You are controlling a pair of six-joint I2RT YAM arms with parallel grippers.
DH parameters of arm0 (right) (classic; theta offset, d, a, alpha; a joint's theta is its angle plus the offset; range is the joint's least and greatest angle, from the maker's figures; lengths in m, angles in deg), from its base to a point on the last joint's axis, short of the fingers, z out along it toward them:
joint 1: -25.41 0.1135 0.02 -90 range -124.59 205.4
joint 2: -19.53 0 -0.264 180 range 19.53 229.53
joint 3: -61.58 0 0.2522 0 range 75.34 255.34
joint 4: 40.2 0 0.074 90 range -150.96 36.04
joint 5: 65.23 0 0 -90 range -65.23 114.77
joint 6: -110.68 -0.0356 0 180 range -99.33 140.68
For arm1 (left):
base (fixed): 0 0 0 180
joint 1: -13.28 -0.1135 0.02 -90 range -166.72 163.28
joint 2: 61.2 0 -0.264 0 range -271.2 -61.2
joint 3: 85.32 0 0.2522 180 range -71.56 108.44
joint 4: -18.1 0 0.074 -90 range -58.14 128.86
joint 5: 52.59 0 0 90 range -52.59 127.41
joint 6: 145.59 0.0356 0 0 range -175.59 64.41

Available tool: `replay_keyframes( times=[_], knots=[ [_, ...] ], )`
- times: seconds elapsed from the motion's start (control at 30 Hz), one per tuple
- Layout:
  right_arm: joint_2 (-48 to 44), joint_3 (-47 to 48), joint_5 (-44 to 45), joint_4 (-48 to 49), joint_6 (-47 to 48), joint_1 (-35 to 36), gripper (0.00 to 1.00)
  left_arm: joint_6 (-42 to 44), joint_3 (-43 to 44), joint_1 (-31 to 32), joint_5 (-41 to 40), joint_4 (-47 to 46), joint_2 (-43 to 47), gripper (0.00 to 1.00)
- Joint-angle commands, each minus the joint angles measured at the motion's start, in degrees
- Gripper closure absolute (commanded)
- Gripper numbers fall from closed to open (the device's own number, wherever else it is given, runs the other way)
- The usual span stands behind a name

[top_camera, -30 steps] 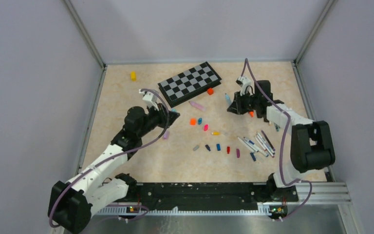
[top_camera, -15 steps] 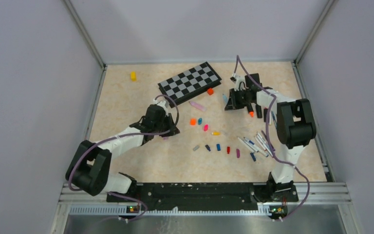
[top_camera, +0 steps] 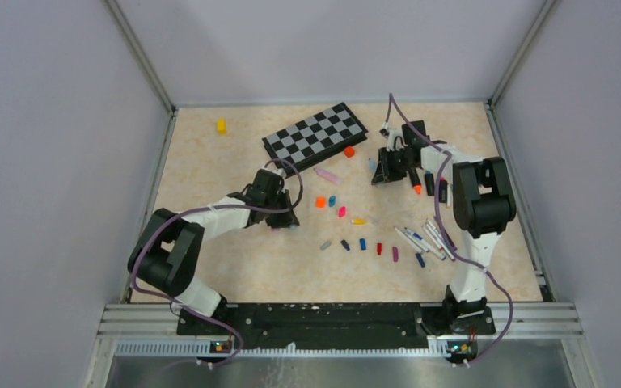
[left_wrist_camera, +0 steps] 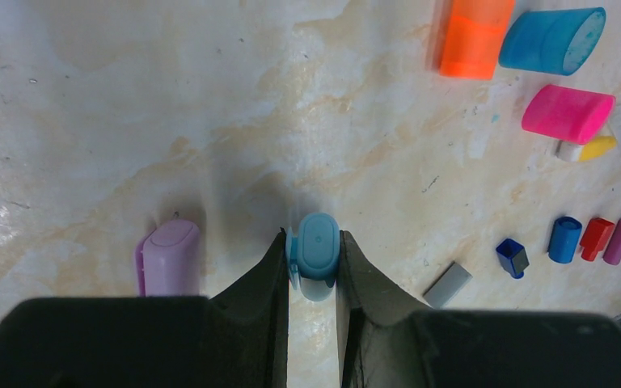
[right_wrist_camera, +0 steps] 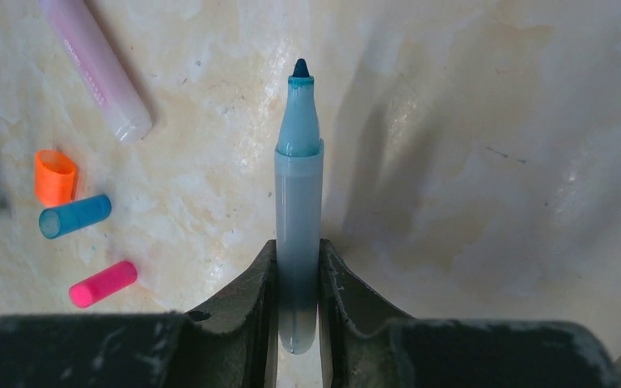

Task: Open the pen caps
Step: Place the pen cap at the center of the board.

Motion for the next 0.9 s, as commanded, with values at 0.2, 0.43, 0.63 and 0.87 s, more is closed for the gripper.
replay_keyframes(
  times=[0.2, 0.43, 0.63, 0.87],
  knots=[
    [0.3, 3.5, 1.6, -0.3, -1.1, 0.5, 0.80, 0.3, 3.1, 0.2, -2.1, 1.8, -1.5, 0.83],
    [1.0, 5.2, 0.8, -0.7, -1.2, 0.5, 0.79, 1.5, 6.5, 0.0, -2.9, 2.4, -1.6, 0.83],
    [1.3, 5.8, 0.6, -0.4, -1.3, 0.6, 0.77, 2.1, 10.3, 0.1, -3.6, 4.1, -4.6, 0.83],
    [2.2, 6.8, 0.4, -0.9, -1.3, 0.9, 0.72, 2.9, 12.8, 0.1, -5.1, 5.8, -6.8, 0.78]
  ],
)
